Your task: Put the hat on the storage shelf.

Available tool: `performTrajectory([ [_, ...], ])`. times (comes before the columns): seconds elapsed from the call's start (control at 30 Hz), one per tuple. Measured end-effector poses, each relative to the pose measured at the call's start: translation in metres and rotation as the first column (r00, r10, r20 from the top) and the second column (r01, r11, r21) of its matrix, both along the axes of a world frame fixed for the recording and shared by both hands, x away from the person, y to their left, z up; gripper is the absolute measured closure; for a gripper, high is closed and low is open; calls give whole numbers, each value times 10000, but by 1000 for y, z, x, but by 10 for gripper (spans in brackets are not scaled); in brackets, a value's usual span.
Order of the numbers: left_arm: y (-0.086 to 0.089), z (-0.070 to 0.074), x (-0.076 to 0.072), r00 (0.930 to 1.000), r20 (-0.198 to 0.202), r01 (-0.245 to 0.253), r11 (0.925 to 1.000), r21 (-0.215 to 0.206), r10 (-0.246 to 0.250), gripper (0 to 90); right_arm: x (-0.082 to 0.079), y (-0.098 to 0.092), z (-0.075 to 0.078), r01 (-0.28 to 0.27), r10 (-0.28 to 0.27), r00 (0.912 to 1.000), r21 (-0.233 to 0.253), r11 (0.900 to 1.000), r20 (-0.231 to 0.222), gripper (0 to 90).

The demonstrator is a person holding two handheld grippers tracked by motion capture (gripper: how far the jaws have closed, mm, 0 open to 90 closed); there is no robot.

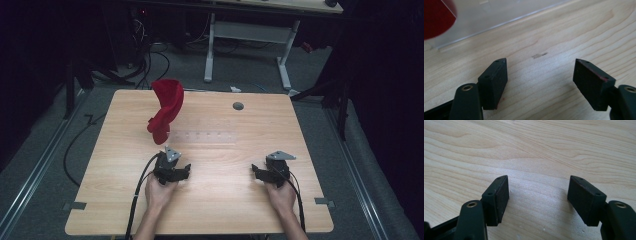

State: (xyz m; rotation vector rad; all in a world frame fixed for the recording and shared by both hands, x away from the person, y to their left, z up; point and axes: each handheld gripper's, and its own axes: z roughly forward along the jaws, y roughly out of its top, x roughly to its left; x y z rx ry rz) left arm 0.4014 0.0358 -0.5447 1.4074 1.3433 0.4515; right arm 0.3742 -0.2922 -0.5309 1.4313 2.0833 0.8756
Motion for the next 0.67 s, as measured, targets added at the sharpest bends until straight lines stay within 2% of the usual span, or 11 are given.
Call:
performTrajectory([
  [0.67,0,-2,1,10000,-47,61,10000,-63,-62,259,0,1,0,29,-29,10000,0,10000,-6,338],
])
